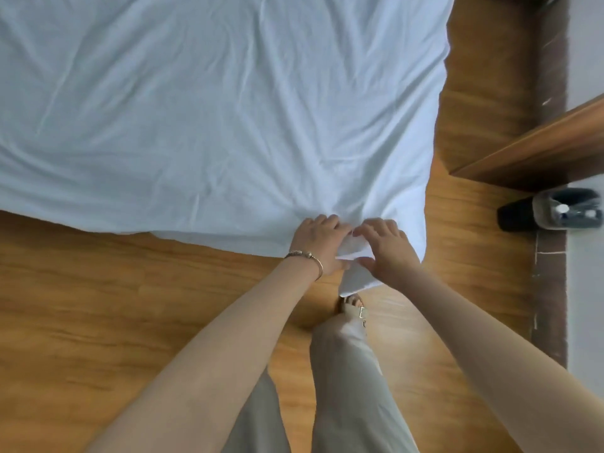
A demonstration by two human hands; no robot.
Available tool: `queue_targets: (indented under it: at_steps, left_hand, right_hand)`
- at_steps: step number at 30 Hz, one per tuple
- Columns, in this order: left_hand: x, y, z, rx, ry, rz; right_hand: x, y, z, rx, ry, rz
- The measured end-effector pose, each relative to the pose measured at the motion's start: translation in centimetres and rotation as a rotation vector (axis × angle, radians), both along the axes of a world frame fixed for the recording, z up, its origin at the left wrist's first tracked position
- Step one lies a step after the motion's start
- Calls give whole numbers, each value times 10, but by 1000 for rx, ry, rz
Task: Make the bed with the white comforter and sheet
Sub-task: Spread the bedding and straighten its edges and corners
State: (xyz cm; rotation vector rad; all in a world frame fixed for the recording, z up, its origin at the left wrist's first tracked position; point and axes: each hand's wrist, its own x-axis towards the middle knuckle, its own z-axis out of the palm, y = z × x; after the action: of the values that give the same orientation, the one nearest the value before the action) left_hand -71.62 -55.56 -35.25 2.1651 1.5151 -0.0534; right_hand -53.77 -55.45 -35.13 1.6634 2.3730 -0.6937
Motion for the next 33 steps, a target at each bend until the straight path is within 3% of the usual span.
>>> queue_targets:
  at_steps: [3,8,13,16,18,20,22,26,30,33]
  left_hand:
    - [39,-6,-4,32,-18,55]
    - [86,-1,-11,20,-37,307]
    - [107,-2,-13,29,0,503]
    - [124,-3,-13,43,-50,451]
    - [139,-2,-18,28,-67,432]
    - [154,-1,-23,-70,-68,554]
    - [164,0,-27,-118,-32,672]
    - [166,6,-31,-100,72,661]
    - [175,-3,-38,97,33,724]
    - [176,-6,-41,323,-37,827]
  right_hand:
    - [38,8,-13,-11,-184,-110]
    - [91,23,-34,-203,132,-433]
    - [116,21,-36,-210,207,-401]
    - [118,22,-36,-120,287,-344]
    - [111,32,-35,-166,317,-408]
    - [104,41,-36,-214,326,-472]
    - [100,44,-39,-226,335,-486]
    - [111,42,-41,-253,373,-501]
    - [129,39,-45,-213,368,-481]
    - [133,43,-48,-115,505,-416]
